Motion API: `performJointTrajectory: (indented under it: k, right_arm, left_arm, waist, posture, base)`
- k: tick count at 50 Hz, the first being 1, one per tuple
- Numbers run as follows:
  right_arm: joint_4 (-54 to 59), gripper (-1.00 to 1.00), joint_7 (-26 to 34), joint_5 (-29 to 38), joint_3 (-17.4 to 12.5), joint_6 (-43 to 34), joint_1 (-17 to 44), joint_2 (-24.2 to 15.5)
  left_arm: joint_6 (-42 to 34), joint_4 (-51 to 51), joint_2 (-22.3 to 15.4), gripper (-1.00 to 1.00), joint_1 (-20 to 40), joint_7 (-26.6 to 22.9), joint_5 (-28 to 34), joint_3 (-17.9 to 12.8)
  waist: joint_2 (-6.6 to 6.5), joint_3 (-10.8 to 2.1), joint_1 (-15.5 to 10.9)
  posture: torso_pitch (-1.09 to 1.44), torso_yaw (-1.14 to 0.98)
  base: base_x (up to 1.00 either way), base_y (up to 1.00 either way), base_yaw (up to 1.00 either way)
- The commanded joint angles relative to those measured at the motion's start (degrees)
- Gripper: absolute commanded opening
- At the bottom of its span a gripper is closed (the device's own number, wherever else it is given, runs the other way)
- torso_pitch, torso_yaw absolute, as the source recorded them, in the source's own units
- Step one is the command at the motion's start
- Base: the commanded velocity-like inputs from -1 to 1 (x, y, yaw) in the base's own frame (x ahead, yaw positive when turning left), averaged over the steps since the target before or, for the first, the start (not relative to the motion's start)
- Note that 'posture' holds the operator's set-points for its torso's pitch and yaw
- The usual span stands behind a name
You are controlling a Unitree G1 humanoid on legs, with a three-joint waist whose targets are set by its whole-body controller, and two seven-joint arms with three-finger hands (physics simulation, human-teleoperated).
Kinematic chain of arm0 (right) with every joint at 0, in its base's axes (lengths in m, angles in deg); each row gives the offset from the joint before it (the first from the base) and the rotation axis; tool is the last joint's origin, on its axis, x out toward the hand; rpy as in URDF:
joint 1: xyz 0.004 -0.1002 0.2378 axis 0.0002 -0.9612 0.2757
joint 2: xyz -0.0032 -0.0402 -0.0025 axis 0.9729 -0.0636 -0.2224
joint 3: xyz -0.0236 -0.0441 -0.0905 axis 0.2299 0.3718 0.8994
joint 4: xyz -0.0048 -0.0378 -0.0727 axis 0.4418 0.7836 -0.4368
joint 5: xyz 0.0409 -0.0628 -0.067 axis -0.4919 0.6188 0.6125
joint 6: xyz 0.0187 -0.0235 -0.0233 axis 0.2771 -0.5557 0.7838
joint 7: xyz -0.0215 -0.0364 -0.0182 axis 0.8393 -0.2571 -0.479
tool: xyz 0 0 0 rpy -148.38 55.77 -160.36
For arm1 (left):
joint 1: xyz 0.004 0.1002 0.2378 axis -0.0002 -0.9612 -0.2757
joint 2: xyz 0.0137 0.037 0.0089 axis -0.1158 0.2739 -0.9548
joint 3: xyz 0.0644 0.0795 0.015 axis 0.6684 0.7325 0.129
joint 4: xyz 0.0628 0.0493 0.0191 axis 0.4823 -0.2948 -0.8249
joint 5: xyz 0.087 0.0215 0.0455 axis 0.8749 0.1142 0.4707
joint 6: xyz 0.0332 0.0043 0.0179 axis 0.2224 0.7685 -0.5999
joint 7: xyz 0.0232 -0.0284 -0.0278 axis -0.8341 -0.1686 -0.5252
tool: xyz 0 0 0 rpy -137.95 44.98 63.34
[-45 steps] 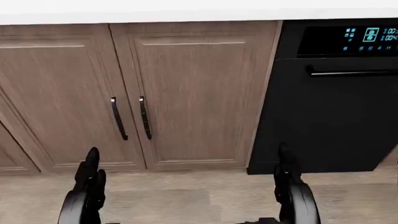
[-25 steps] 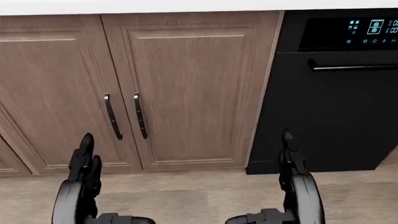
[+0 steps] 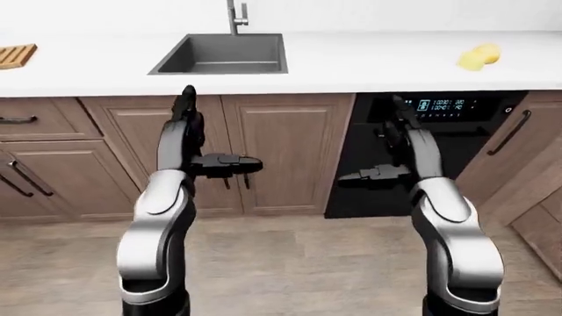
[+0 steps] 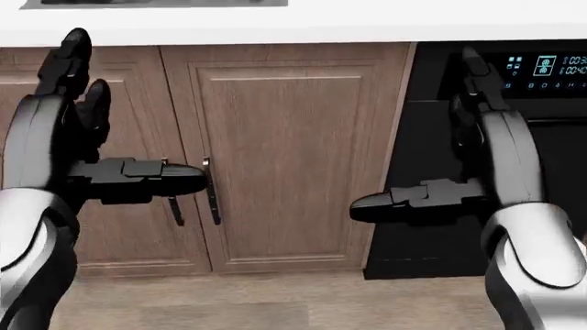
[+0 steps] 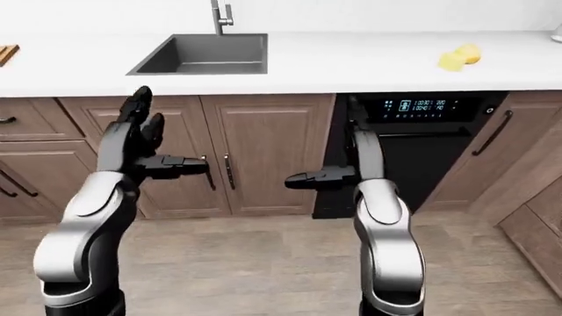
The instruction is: Place the bread and cheese on the cutting board.
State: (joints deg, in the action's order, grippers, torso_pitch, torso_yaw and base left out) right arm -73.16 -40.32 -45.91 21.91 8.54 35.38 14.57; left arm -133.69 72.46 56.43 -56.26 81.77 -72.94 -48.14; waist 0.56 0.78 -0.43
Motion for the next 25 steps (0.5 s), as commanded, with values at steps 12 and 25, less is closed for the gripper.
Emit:
performJointTrajectory:
  k: [12, 25]
  right_arm:
    - [3.17, 1.0, -1.2, 1.58, -0.45, -6.41, 12.47, -2.09]
    - [1.97, 1.0, -0.66, -0.4, -1.18, -14.17, 20.4, -5.25]
  left_arm:
    - [-5.54, 0.28, -4.3, 1.0, 9.39, 1.42, -2.5, -1.6]
    - [-5.25, -3.56, -6.42, 1.0, 12.8, 2.96, -4.94, -2.72]
  waist:
    - [-0.58, -0.37, 0.13]
    - [-0.55, -0.18, -0.08]
  posture:
    - [0.0, 0.0]
    - [0.0, 0.0]
  base:
    - [0.0, 0.0, 0.0]
    - [0.0, 0.0, 0.0]
